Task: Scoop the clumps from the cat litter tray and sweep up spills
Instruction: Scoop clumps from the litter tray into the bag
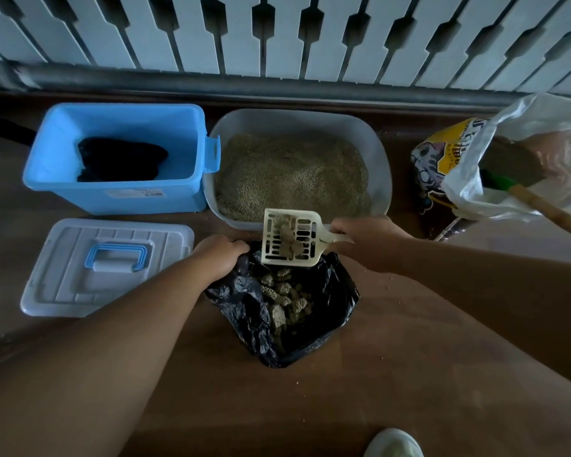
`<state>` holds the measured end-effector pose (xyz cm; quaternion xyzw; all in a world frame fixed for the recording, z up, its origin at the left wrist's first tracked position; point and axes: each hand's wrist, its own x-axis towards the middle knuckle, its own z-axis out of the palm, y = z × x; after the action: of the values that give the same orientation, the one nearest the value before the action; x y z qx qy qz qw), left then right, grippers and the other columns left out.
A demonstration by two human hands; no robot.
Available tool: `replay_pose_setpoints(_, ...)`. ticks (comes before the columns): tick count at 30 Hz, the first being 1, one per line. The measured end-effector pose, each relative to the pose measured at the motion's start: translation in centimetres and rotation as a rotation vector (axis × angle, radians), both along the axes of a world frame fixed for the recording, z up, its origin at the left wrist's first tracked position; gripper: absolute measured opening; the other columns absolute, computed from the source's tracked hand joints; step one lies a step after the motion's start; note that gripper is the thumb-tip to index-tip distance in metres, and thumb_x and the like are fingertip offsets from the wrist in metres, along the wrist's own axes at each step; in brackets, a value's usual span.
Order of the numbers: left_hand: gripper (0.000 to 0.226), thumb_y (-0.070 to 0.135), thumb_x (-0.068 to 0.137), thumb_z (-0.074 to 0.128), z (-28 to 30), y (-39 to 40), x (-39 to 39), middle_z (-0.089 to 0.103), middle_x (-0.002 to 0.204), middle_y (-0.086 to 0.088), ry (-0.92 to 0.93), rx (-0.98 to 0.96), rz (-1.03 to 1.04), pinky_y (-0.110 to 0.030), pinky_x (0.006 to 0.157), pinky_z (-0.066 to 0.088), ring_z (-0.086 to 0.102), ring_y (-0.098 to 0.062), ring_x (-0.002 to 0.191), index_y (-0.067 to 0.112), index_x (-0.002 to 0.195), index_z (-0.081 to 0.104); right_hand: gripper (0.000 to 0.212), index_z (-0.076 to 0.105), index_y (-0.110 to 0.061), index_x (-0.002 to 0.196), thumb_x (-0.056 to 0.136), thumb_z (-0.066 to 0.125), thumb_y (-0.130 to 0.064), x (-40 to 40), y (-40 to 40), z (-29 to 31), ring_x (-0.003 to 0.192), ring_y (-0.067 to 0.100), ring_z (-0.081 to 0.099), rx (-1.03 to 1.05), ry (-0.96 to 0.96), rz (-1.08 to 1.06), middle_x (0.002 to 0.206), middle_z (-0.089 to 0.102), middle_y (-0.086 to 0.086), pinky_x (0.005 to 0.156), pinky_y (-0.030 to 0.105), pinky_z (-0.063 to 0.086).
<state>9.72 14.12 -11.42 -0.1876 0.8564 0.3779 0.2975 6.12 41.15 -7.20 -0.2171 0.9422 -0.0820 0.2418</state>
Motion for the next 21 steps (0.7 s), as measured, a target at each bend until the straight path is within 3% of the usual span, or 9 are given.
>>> replay_pose_setpoints(5,0.03,0.028,0.101,0.052,0.2,-0.4,-0.1,0.064,0.119,-0.018,-0.038,0.008,0.035,-0.038,0.094,0.046,0.059,-0.034,0.11,0.006,0.114,0.069,0.019,0.051,-0.036,0.114,0.098,0.054,-0.044,0.7,-0.1,-0.2,0.083,0.01,0.062,-0.047,0.111,0.144,0.09,0.061,-0.014,0.063,0.027,0.041)
replay_pose_setpoints(8,0.023,0.028,0.1,0.054,0.5,-0.7,-0.1,0.067,0.107,-0.014,-0.065,0.026,0.074,-0.036,0.083,0.047,0.063,-0.03,0.098,0.011,0.1,0.069,0.02,0.049,-0.032,0.119,0.1,0.051,-0.037,1.2,-0.1,-1.1,0.079,0.014,0.065,0.126,0.274,0.323,0.094,0.062,-0.011,0.061,0.03,0.052)
replay_pose_setpoints(9,0.021,0.027,0.101,0.053,0.5,-0.8,-0.1,0.066,0.104,-0.013,-0.076,0.025,0.077,-0.034,0.08,0.046,0.062,-0.03,0.096,0.012,0.097,0.067,0.022,0.051,-0.028,0.119,0.098,0.054,-0.031,1.4,-0.1,-1.6,0.073,0.016,0.066,0.182,0.349,0.411,0.093,0.063,-0.01,0.056,0.03,0.051)
replay_pose_setpoints(11,0.018,0.026,0.101,0.054,0.7,-0.7,-0.2,0.063,0.101,-0.011,-0.094,0.039,0.089,-0.032,0.078,0.043,0.06,-0.029,0.094,0.012,0.097,0.064,0.028,0.057,-0.022,0.11,0.084,0.066,-0.014,1.6,0.3,-2.0,0.058,0.016,0.062,0.128,0.441,0.49,0.08,0.06,-0.008,0.042,0.025,0.037)
replay_pose_setpoints(13,0.02,0.028,0.098,0.056,1.0,-0.8,-0.1,0.062,0.105,-0.013,-0.129,0.06,0.117,-0.033,0.077,0.044,0.06,-0.03,0.093,0.01,0.101,0.064,0.034,0.059,-0.017,0.104,0.073,0.064,-0.004,1.4,0.4,-1.8,0.054,0.019,0.058,0.029,0.5,0.504,0.076,0.056,-0.003,0.04,0.024,0.03)
replay_pose_setpoints(16,0.025,0.03,0.095,0.055,1.4,-0.8,-0.1,0.062,0.106,-0.017,-0.197,0.088,0.134,-0.034,0.071,0.046,0.06,-0.031,0.089,0.009,0.105,0.065,0.036,0.062,-0.017,0.109,0.076,0.062,-0.002,1.0,0.3,-1.4,0.057,0.021,0.055,0.042,0.568,0.517,0.08,0.056,0.0,0.041,0.026,0.035)
replay_pose_setpoints(18,0.023,0.031,0.094,0.055,1.6,-0.6,0.0,0.064,0.102,-0.018,-0.229,0.103,0.13,-0.033,0.067,0.045,0.061,-0.03,0.083,0.011,0.099,0.065,0.036,0.061,-0.018,0.11,0.077,0.062,-0.002,0.9,0.2,-1.4,0.057,0.02,0.054,0.045,0.57,0.497,0.081,0.056,-0.001,0.041,0.026,0.034)
replay_pose_setpoints(21,0.022,0.032,0.096,0.054,1.8,-0.4,-0.1,0.065,0.101,-0.017,-0.258,0.1,0.088,-0.035,0.072,0.046,0.062,-0.031,0.087,0.014,0.091,0.065,0.031,0.052,-0.019,0.106,0.079,0.059,-0.005,1.0,0.1,-1.5,0.049,0.018,0.051,-0.026,0.534,0.419,0.077,0.055,-0.002,0.038,0.025,0.031)
